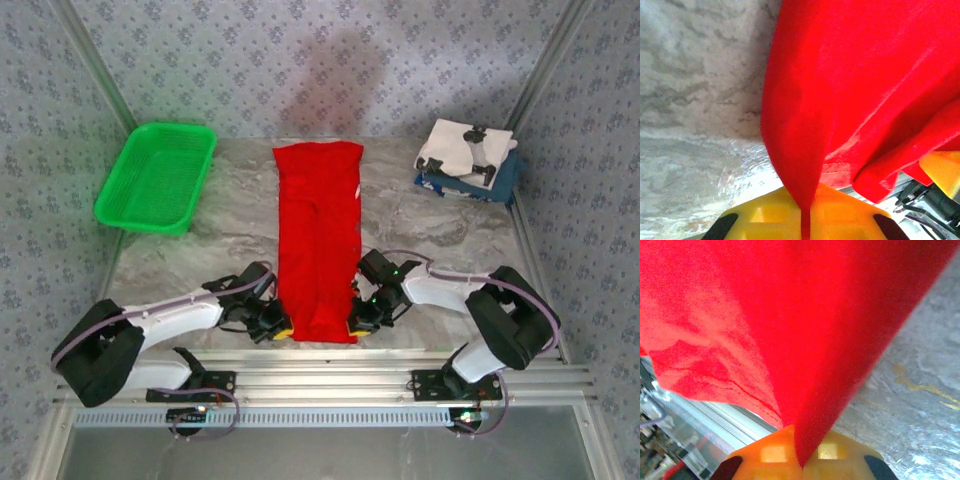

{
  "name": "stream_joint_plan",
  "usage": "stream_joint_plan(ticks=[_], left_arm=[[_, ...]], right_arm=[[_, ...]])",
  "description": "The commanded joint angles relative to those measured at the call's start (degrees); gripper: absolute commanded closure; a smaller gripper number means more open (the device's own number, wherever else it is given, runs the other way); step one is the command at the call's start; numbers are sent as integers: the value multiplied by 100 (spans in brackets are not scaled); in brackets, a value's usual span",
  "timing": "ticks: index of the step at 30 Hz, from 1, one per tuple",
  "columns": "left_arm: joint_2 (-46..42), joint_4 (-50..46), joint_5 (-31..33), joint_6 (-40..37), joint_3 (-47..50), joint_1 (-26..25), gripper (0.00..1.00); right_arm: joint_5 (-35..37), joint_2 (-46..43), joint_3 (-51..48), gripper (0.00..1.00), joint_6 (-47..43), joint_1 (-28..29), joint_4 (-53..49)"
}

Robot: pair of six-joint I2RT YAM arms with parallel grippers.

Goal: Fold and stack the t-shirts

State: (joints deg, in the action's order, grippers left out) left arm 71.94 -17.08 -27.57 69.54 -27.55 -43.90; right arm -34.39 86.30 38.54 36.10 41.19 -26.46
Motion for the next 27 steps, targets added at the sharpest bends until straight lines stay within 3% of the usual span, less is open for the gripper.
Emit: stream_joint_plan(ticks=[1,13,18,27], left_arm=[[-201,-523,96,-185,-243,-28,95],[-537,-1253,428,-387,-911,-15,100],[-259,-1527,270,-779,-1490,349,100],[370,-1833,-6,-1435,-2487,1068,100]], right_arm=[[-193,-39,188,98,-215,17,-553],[-34,-636,362,100,-199,-176,-1299],[-126,-774,703,100,-318,-557,-1600],[-367,175,2132,100,-1045,-1473,-2072]])
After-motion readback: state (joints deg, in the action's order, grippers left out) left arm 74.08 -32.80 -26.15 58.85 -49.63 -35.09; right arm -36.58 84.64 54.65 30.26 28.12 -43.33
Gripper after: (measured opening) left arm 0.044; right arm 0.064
